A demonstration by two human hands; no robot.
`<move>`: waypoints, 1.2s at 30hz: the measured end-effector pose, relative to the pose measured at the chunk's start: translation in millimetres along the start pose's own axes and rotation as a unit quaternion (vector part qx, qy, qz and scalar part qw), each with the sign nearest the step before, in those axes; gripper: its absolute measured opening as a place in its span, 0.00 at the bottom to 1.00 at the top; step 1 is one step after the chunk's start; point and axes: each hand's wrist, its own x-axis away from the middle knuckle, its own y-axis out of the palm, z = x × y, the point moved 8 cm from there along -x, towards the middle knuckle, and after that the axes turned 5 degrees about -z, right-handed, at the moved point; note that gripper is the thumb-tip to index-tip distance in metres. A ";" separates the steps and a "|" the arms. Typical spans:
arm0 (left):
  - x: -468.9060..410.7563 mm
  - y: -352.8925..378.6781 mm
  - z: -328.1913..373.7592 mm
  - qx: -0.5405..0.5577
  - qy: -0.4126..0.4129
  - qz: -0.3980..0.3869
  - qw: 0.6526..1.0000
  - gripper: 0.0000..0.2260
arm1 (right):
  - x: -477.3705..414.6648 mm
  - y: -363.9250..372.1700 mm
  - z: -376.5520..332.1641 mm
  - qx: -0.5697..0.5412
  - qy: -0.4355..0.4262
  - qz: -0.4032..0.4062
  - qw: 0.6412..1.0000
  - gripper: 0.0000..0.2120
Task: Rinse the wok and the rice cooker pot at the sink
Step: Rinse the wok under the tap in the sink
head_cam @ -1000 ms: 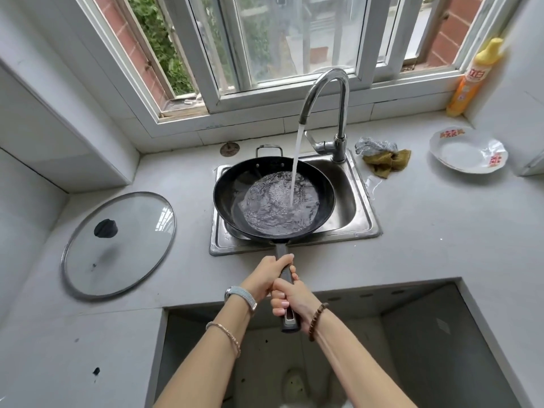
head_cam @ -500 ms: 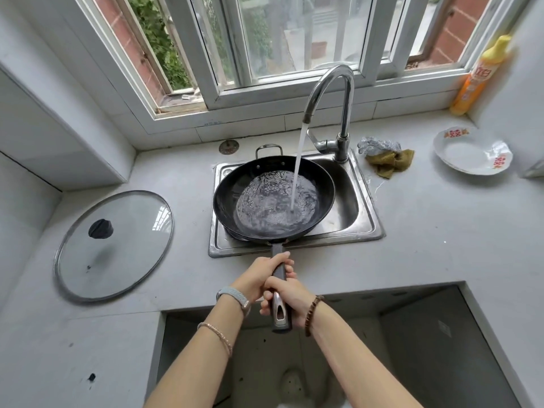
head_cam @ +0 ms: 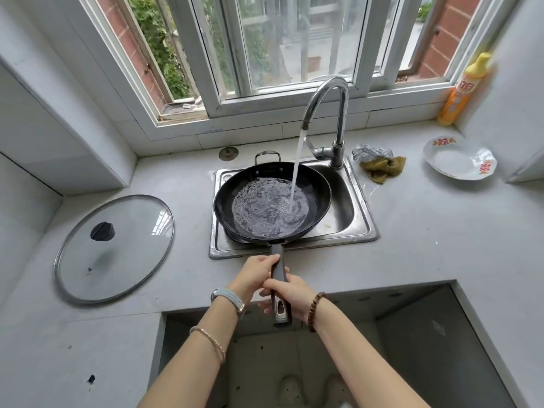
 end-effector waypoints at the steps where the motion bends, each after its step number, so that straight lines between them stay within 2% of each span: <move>1: 2.8 -5.1 3.6 -0.035 0.016 0.016 0.999 0.09 | 1.6 -5.1 -0.6 0.023 0.000 0.013 1.000 0.06; 3: 12.5 -13.5 12.3 -0.084 0.048 0.039 0.995 0.05 | 5.9 -19.1 -4.3 0.069 -0.004 0.054 0.996 0.15; 5: 21.7 -20.0 21.9 -0.100 0.087 0.042 0.990 0.04 | 14.7 -34.3 -14.6 0.051 -0.028 0.100 0.993 0.23; 10: 49.9 -36.6 61.6 -0.182 0.217 0.076 0.956 0.09 | 59.0 -65.0 -70.9 0.078 -0.169 0.183 0.965 0.15; 14: 64.1 -39.1 88.2 -0.236 0.289 0.082 0.924 0.12 | 92.5 -74.0 -107.4 0.098 -0.257 0.214 0.937 0.17; 20: 72.1 -32.8 121.9 -0.310 0.363 0.110 0.872 0.13 | 108.8 -90.6 -136.8 0.146 -0.326 0.242 0.902 0.17; 28: 62.2 -15.9 164.5 -0.366 0.418 0.164 0.815 0.14 | 79.6 -140.4 -186.9 0.252 -0.358 0.270 0.858 0.21; 36: 29.4 -4.3 199.2 -0.404 0.391 0.250 0.788 0.15 | 6.9 -196.3 -259.3 0.459 -0.367 0.251 0.769 0.22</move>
